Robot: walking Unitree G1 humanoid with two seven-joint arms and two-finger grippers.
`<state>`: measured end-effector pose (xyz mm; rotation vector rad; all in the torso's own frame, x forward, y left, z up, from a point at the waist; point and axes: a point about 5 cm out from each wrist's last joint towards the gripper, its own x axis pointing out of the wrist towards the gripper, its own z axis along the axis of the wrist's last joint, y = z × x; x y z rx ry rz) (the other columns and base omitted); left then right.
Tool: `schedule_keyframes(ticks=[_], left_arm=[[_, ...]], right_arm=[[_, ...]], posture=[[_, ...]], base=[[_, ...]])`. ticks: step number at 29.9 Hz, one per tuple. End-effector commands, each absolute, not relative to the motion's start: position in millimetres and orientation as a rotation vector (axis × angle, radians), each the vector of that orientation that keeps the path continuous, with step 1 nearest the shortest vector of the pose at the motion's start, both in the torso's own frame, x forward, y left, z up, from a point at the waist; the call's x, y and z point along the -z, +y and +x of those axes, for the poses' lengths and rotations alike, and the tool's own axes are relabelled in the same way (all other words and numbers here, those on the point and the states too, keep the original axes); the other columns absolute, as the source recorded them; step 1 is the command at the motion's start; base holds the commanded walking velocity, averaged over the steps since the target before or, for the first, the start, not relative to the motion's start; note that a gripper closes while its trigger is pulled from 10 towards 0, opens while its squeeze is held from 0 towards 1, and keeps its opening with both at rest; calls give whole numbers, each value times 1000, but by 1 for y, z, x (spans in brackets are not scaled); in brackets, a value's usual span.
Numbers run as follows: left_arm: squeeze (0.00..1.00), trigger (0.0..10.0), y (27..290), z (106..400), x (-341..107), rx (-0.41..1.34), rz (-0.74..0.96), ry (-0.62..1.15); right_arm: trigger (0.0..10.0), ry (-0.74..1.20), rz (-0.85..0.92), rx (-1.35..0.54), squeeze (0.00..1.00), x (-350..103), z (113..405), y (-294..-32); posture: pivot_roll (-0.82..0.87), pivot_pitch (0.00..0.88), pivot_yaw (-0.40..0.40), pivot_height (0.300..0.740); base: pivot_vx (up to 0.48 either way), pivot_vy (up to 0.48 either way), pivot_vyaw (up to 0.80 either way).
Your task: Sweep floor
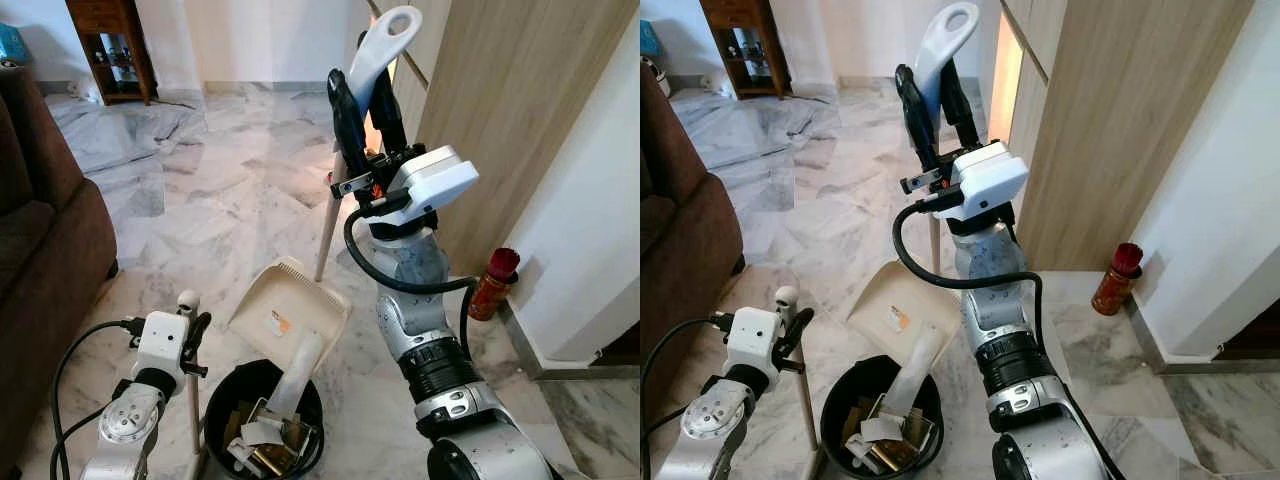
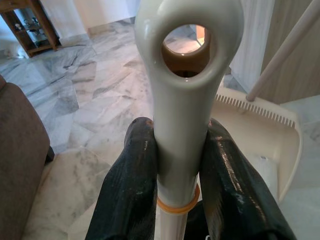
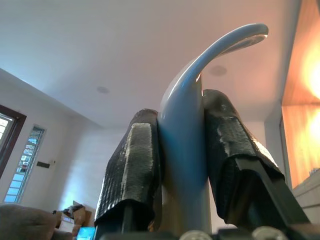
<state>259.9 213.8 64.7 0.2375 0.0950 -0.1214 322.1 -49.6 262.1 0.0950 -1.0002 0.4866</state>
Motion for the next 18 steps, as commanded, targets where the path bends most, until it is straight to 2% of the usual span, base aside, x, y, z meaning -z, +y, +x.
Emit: schedule_keyframes(ticks=[1,3,7,18], left_arm=[[0,10000,217,260,-67,118,270,86],[0,10000,217,260,-67,117,269,85],[0,10000,217,261,-67,117,270,84],[0,10000,216,261,-67,122,271,84]], right_arm=[[10000,-1040,164,-464,0,-276,322,-49],[10000,-1026,194,-440,0,-276,325,-52],[10000,-1060,104,-455,0,-277,322,-50],[10000,-1081,64,-434,0,-277,321,-50]], posture=[[154,0,-10,740],[154,0,-10,740],[155,0,-11,740],[155,0,-11,740]], base=[[0,0,0],[0,0,0],[0,0,0],[0,0,0]])
